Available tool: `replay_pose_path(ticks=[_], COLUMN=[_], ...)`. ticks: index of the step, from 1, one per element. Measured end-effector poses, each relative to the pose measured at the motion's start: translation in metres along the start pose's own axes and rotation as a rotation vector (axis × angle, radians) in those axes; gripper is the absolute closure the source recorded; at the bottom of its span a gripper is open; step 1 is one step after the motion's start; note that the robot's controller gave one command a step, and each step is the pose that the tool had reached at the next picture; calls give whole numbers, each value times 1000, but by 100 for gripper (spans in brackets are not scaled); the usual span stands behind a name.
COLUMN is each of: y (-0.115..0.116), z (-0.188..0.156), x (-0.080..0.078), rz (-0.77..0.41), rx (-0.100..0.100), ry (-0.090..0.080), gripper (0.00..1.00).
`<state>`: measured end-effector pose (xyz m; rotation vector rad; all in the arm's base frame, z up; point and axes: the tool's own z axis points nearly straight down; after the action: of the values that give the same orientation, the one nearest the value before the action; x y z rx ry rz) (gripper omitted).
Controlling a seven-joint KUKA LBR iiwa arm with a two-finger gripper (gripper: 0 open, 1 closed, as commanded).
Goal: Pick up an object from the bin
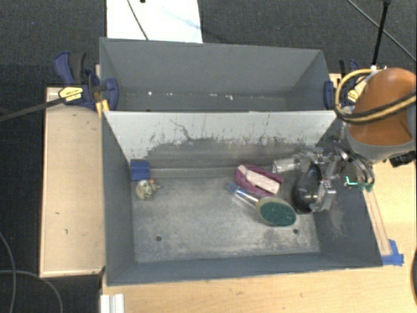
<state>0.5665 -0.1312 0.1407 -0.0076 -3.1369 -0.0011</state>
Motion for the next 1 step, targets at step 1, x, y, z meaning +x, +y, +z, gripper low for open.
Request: replay_pose_path(ticks=[1], y=[-7], z=[63], x=[39], rz=[-30], rx=[-6], ry=[-29], gripper=[0])
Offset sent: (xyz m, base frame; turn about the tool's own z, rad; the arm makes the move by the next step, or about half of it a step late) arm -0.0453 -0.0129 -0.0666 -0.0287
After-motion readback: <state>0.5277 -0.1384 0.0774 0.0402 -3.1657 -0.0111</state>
